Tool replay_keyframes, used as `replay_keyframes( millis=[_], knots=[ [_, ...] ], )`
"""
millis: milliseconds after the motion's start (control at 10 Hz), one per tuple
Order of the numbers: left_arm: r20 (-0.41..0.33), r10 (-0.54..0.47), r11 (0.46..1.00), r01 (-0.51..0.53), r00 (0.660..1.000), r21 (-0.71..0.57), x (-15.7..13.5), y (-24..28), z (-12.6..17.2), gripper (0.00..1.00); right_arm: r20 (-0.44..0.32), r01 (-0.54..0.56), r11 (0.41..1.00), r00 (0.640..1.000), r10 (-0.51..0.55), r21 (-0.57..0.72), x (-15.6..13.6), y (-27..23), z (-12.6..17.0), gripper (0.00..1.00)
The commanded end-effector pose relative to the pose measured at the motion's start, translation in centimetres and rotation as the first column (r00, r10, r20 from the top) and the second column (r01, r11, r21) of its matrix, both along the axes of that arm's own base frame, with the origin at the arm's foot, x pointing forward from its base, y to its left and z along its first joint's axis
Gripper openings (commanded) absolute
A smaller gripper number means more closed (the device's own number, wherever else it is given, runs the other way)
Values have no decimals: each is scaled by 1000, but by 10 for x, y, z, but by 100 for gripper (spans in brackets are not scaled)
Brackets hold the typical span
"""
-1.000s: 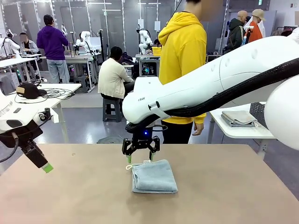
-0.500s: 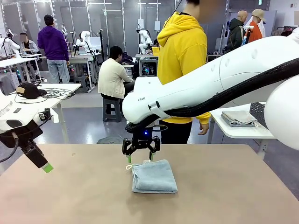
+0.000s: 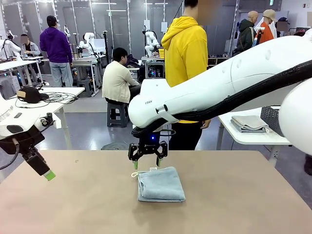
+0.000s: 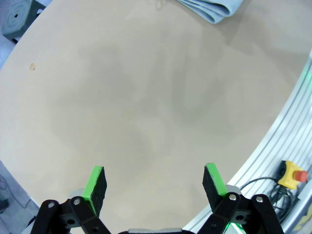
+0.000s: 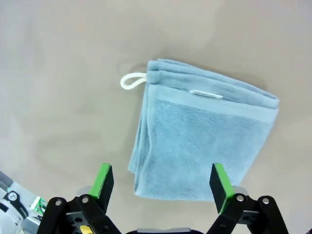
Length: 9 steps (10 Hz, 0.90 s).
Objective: Fold the towels and place them in the basket.
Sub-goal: Place the folded Towel with hook on the right side of the table.
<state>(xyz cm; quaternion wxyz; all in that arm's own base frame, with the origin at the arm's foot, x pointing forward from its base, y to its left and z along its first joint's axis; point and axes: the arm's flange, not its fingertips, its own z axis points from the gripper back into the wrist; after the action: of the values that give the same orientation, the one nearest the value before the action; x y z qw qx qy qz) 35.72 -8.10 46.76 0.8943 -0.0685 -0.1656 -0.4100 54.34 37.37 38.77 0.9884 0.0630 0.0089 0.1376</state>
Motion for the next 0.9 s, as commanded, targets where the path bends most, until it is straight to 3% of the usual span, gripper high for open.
replay_keyframes(
  millis=[0, 400, 800],
  knots=[
    [4, 12, 1000, -12, 1000, 12, 0, -1, 0, 100, 34, 38, 992, 999, -42, 119, -34, -64, 11, 100],
    [4, 12, 1000, -12, 1000, 12, 0, -1, 0, 100, 1, 177, 906, 981, -192, 385, -41, -159, -24, 100],
    [4, 12, 1000, -12, 1000, 12, 0, -1, 0, 100, -40, 186, 818, 980, -197, 544, -47, -208, -62, 100]
  ],
)
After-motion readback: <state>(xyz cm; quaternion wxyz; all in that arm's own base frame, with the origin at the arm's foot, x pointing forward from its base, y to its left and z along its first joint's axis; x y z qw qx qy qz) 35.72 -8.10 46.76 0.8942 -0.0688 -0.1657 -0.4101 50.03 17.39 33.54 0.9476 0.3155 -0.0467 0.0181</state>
